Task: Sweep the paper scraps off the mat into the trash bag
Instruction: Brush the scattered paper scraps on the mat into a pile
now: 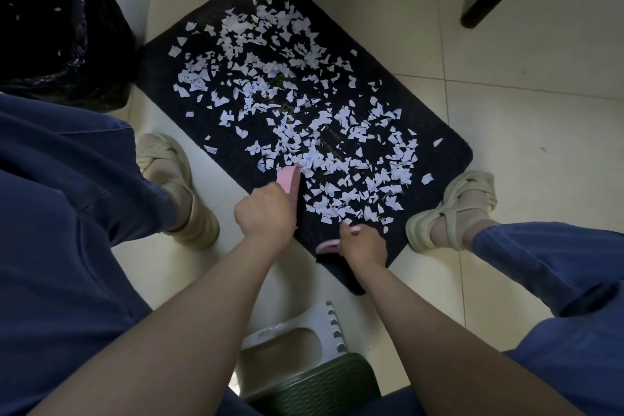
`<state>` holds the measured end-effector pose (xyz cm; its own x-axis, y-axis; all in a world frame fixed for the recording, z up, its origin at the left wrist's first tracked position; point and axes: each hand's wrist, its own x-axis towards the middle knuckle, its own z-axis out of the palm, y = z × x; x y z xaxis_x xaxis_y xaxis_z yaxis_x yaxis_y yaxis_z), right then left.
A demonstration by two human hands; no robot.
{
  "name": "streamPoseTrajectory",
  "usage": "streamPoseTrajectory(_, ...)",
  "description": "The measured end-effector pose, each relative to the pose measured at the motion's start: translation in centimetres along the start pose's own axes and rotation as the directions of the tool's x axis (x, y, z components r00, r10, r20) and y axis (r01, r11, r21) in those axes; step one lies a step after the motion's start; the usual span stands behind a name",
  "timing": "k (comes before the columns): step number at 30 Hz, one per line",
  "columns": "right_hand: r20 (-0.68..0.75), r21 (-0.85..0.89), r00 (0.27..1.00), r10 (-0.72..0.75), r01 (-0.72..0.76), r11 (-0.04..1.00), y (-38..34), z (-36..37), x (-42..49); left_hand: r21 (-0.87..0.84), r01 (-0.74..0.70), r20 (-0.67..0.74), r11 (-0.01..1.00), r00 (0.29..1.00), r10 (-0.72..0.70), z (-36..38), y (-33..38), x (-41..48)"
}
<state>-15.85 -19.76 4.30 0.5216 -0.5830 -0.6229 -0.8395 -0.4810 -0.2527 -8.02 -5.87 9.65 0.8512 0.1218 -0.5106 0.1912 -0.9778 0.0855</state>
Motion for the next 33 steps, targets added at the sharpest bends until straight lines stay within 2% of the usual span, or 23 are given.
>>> streamPoseTrajectory(2, -0.013, 0.192, 0.996, -0.085, 0.086, 0.978, -0.6, 0.5, 0.3, -0.002, 0.013, -0.001, 1.0, 1.0, -0.013, 0.2, 0.0, 0.1)
streamPoseTrajectory(4, -0.082, 0.328, 0.991, -0.109, 0.13, 0.936, -1.7, -0.2, 0.2, 0.006, 0.021, -0.012, 1.0, 1.0, -0.021, 0.4, -0.1, 0.1)
streamPoseTrajectory(6, -0.167, 0.23, 0.981, -0.097, 0.135, 0.964, -2.0, -1.4, 0.2, 0.017, 0.016, -0.01, 1.0, 1.0, -0.016, 0.3, 0.1, 0.1)
streamPoseTrajectory(8, -0.194, 0.003, 0.98, -0.045, 0.047, 0.999, -1.2, -2.3, 0.1, 0.036, 0.024, 0.01, 0.999, 1.0, -0.024, 0.0, 0.4, 0.0)
streamPoseTrajectory(9, -0.148, -0.074, 0.989, -0.004, -0.007, 0.997, -0.7, -2.3, 0.1, 0.047, 0.027, 0.021, 0.999, 0.999, -0.028, -0.2, 0.6, -0.1)
streamPoseTrajectory(11, -0.003, -0.078, 0.999, 0.054, -0.054, 0.996, 0.7, -1.7, 0.3, 0.061, 0.016, 0.042, 0.998, 0.999, -0.019, -0.3, 0.9, -0.4)
streamPoseTrajectory(13, 0.052, 0.032, 0.999, 0.005, -0.007, 0.999, 1.1, -0.9, 0.6, 0.082, -0.01, 0.086, 0.997, 0.996, 0.002, -0.3, 0.9, -0.8)
streamPoseTrajectory(17, 0.055, 0.335, 0.988, -0.145, 0.118, 0.935, 0.2, -1.1, 0.9, 0.113, -0.043, 0.135, 0.993, 0.991, 0.028, -0.1, 0.7, -1.4)
streamPoseTrajectory(18, 0.036, 0.353, 0.986, -0.161, 0.138, 0.926, 0.0, -1.5, 0.8, 0.115, -0.043, 0.136, 0.992, 0.99, 0.027, -0.2, 0.8, -1.4)
streamPoseTrajectory(20, -0.069, 0.242, 0.986, -0.155, 0.167, 0.956, -0.1, -2.7, 0.5, 0.115, -0.038, 0.148, 0.993, 0.989, 0.021, -0.2, 1.1, -1.2)
streamPoseTrajectory(22, -0.172, 0.037, 0.983, -0.065, 0.072, 0.997, 0.6, -3.5, 0.3, 0.111, -0.014, 0.159, 0.994, 0.987, -0.004, -0.1, 1.5, -1.1)
streamPoseTrajectory(24, -0.112, -0.138, 0.993, 0.034, -0.049, 0.989, 2.0, -3.5, 0.2, 0.111, 0.006, 0.145, 0.994, 0.989, -0.022, 0.0, 1.8, -1.2)
streamPoseTrajectory(26, 0.034, -0.188, 0.997, 0.066, -0.059, 0.98, 3.7, -2.7, 0.4, 0.101, 0.001, 0.122, 0.995, 0.992, -0.014, -0.1, 2.2, -1.6)
streamPoseTrajectory(27, 0.097, -0.151, 0.995, 0.028, -0.013, 0.988, 4.1, -2.1, 0.6, 0.095, -0.009, 0.117, 0.995, 0.993, -0.002, -0.3, 2.4, -1.8)
streamPoseTrajectory(29, 0.125, -0.019, 0.988, -0.096, 0.099, 0.995, 3.6, -1.7, 0.5, 0.092, -0.033, 0.118, 0.995, 0.993, 0.022, -0.7, 2.8, -2.2)
streamPoseTrajectory(31, 0.065, 0.144, 0.978, -0.197, 0.186, 0.972, 2.5, -2.0, 0.3, 0.089, -0.056, 0.132, 0.994, 0.99, 0.044, -1.1, 3.0, -2.5)
streamPoseTrajectory(33, -0.006, 0.228, 0.975, -0.223, 0.219, 0.949, 2.0, -2.6, -0.3, 0.099, -0.086, 0.172, 0.991, 0.983, 0.069, -1.0, 3.2, -2.7)
